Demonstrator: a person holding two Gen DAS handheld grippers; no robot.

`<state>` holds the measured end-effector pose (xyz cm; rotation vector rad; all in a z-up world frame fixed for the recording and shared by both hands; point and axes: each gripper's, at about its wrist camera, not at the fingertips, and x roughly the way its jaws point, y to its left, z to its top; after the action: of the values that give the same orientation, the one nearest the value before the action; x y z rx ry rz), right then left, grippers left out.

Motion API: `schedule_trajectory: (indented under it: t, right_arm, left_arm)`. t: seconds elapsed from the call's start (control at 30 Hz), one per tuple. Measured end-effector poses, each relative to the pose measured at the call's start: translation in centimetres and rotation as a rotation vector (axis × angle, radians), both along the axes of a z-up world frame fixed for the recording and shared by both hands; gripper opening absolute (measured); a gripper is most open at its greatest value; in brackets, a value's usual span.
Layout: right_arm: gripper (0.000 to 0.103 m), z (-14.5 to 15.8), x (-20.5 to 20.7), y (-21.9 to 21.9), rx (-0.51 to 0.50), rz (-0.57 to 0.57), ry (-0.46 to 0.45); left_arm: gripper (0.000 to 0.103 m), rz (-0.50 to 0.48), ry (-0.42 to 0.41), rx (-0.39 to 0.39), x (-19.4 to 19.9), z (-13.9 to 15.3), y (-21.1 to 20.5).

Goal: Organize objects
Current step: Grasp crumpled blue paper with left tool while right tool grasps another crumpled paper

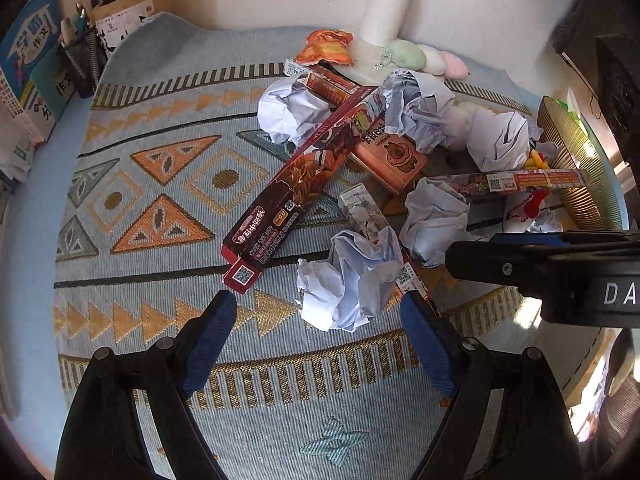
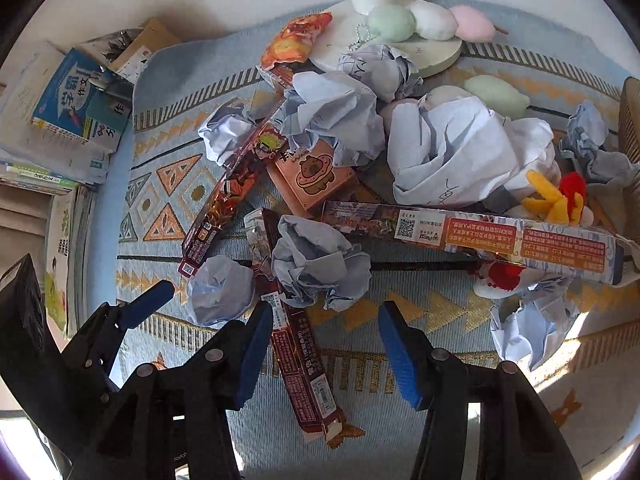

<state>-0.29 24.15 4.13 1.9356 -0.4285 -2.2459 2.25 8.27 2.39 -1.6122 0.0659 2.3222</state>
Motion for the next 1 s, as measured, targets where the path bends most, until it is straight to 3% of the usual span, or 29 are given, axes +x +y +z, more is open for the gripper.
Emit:
schedule_trajectory:
  t: [0.13,0.3,0.33,0.37,0.4,0.43,0.63,0.67,0.7,0.9,1.0]
  right_arm:
    - [0.055,-0.5,-0.8,-0.4,-0.036,-0.02,-0.018]
    - [0.054,-1.6,-2.0,-0.4,-0.059,-0.04,-0.042]
    - [0.049,-1.7,-2.1,-0.3,-0.069,-0.041,-0.045]
    - [0.039,-1.7,-2.2,-0.3,-0.073,-0.039,-0.044]
    - [0.036,-1.5,-2.3,-0.4,-0.07,-0.031,-0.039]
    - [0.031,-1.3,-2.2,-0.4,-0.065,-0.02,-0.032]
    - [0.022,0.7,-0.8,-0.8,-0.07,0.03,0.035]
    - [0.01,1.2,-0.6,-0.8,-0.075,0.038,0.046]
    - [0.008,1.7,-0.3,-0.9,-0.078,0.048,0.057]
    - [0.012,2.9,0.7,-1.3,-0.036,0.101,0.117]
    - [0.042,1.3,0.4,-1.3,-0.083,0.135,0.048]
  left_arm:
    - [0.081,-0.021,-0.004,-0.011,-0.6,-0.6,0.4]
    - [0.063,-0.047,-0.005,0.012,-1.1,-0.8,0.9]
    - [0.059,-0.051,-0.005,0.022,-1.1,-0.7,0.9]
    - [0.048,-0.056,-0.004,0.032,-1.2,-0.6,1.0]
    - [0.043,-0.059,-0.005,0.034,-1.2,-0.4,1.0]
    - [0.042,-0.059,-0.004,0.029,-1.2,-0.3,1.1]
    - [0.038,-0.035,0.002,0.051,-1.3,1.3,0.7]
    - [0.037,-0.032,0.013,0.054,-1.1,2.0,0.3]
    - [0.037,-0.029,0.026,0.057,-0.9,2.7,0.2]
    - [0.037,0.022,0.029,0.059,-0.3,4.0,-0.7]
    - [0.038,0.054,0.028,0.053,1.3,4.1,-1.2]
